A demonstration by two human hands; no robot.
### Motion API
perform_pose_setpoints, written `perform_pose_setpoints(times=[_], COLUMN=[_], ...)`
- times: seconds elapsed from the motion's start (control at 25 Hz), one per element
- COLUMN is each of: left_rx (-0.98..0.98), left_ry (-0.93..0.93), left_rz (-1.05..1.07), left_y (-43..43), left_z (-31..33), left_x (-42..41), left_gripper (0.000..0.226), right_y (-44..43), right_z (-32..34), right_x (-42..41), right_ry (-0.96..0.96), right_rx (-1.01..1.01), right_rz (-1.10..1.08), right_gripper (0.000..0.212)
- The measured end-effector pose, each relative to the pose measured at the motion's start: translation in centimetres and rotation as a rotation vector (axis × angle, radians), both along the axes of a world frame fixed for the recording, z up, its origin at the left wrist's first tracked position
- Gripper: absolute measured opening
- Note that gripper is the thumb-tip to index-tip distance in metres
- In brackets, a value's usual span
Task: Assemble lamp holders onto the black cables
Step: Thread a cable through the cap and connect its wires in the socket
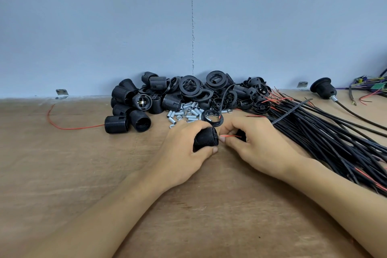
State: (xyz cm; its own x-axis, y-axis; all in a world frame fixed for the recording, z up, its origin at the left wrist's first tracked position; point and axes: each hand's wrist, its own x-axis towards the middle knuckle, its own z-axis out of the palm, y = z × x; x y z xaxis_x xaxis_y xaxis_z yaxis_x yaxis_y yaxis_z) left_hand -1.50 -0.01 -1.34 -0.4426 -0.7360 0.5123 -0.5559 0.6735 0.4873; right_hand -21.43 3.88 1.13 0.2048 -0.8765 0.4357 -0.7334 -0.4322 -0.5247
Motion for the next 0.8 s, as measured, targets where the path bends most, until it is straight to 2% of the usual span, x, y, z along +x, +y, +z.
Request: perform_pose_setpoints(times=[0.2, 0.4, 0.8], left_rx=[0.008, 0.034, 0.017], left_ry=[-0.027, -0.022, -0.028], left_rz=[-0.048, -0.045, -0.032], left_y=[0.24, -0.03, -0.21], left_z=[0.21, 0.17, -0.04], left_x=[0.18, 0.23, 0.11], left_gripper=[0.033, 0.032, 0.030], right_y=[-0.06, -0.34, -0.10], right_z=[-0.10, -0.12, 0.22], right_x=[-0.08, -0.32, -0.46], right_ry=[0.035, -0.049, -0.024], right_rx=[-0.013, 0.074, 0.078], right_rz=[0.033, 0.001, -0.001], right_gripper=[0.012, 0.006, 0.020])
